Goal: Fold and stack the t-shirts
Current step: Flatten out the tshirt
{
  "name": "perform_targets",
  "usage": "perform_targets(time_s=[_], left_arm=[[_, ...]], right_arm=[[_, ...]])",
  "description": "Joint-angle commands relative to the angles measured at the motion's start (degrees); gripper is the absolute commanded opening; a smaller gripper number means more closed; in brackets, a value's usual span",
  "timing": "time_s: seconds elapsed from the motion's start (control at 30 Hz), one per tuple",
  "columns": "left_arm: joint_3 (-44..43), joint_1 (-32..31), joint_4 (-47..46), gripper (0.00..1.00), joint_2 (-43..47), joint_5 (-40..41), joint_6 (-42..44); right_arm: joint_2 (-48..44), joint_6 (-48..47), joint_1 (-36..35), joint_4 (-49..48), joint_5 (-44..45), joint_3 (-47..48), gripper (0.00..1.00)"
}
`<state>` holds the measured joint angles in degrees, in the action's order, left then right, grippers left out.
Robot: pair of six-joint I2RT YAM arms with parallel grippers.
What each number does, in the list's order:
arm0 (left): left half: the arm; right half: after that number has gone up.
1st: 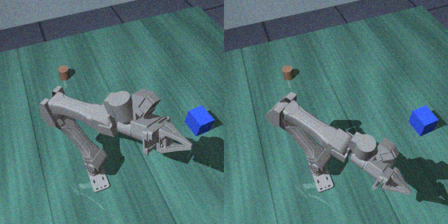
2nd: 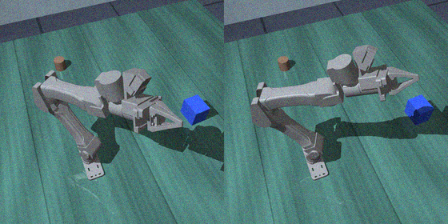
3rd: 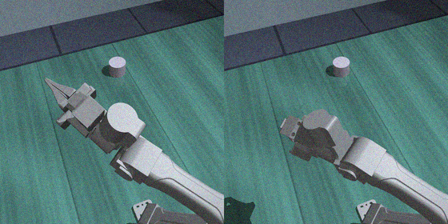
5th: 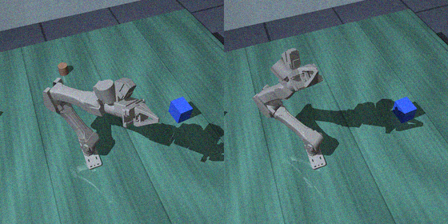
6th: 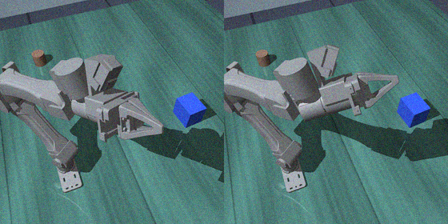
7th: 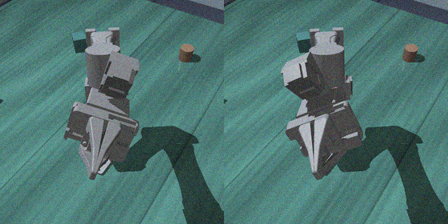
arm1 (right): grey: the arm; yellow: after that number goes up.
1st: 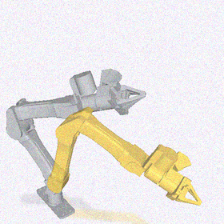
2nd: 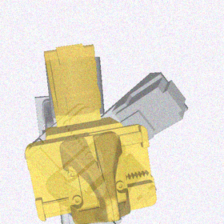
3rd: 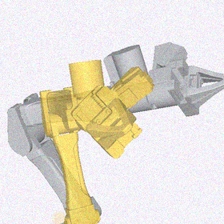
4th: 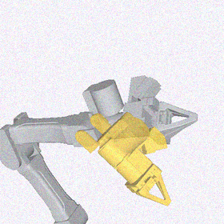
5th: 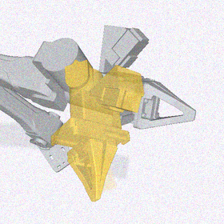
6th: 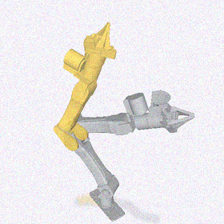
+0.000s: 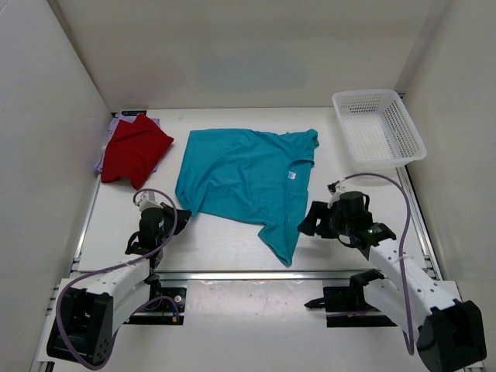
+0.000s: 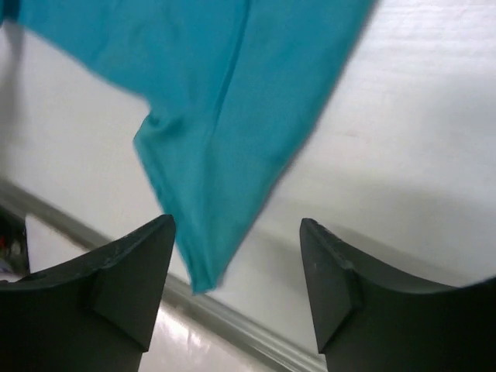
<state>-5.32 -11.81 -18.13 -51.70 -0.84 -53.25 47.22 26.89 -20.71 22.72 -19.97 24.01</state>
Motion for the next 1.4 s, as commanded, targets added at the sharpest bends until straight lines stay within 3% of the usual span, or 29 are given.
perform_targets(time_s=[0.0,0.1,0.3,0.37,0.43,0.53,0.73,0.77,0.8,0.87,1.0,1.17,1.3,1.37], left_arm=[[-0.04,-0.84,-1.29,0.0,-0.67,0.75,0.34],[-0.74,-1.1,-1.12,0.0,-0.68,0.75,1.05],[-0.83,-1.98,-2.87,0.0,-3.31,0.75,0.43],[-0.48,-2.6,-4.37,0.0,-4.02,0.75,0.17],[-0.83,-2.95,-5.51,0.0,-5.85,0.75,-0.27],[-1.18,-2.52,-5.86,0.0,-6.66,0.75,-0.62],[-1.01,-0.24,-5.77,0.0,-6.13,0.75,-1.14],[-1.53,-0.23,-6.04,0.0,-6.39,0.75,-1.32],[-2.06,-0.14,-5.78,0.0,-6.48,0.75,-1.24],[-2.23,-0.84,-5.78,0.0,-7.0,0.75,-0.63],[-1.27,-1.11,-6.48,0.0,-6.92,0.75,-1.06],[-0.22,-0.75,-5.69,0.0,-5.6,0.4,-0.89],[-0.22,-0.75,-4.55,0.0,-3.76,0.66,-0.27],[-0.57,-1.19,-4.63,0.0,-3.32,0.75,-0.45]], right_arm=[[7.94,-1.32,2.19,-9.25,-2.56,2.35,0.65],[16.72,-2.9,-6.42,-10.33,9.98,8.13,0.69],[29.05,-5.62,-10.92,-12.43,22.38,15.53,0.65],[34.49,-6.94,-9.88,-12.96,22.61,17.72,0.48],[38.53,-7.82,-7.69,-13.84,24.18,20.1,0.22],[44.25,-7.91,-3.04,-15.33,23.66,24.32,0.0],[48.31,-6.34,4.0,-18.08,13.31,34.06,0.0],[48.32,-6.94,3.75,-15.8,13.2,36.26,0.08],[47.53,-7.38,1.83,-13.86,13.72,36.54,0.25],[45.34,-9.48,-2.47,-12.88,19.42,34.37,0.45],[45.41,-8.61,-6.35,-13.14,23.01,29.09,0.46],[50.33,-8.52,-7.24,-12.27,28.13,30.74,0.46],[52.61,-9.31,-8.73,-12.08,33.4,32.94,0.41],[52.97,-9.75,-8.47,-13.05,33.68,33.03,0.3]])
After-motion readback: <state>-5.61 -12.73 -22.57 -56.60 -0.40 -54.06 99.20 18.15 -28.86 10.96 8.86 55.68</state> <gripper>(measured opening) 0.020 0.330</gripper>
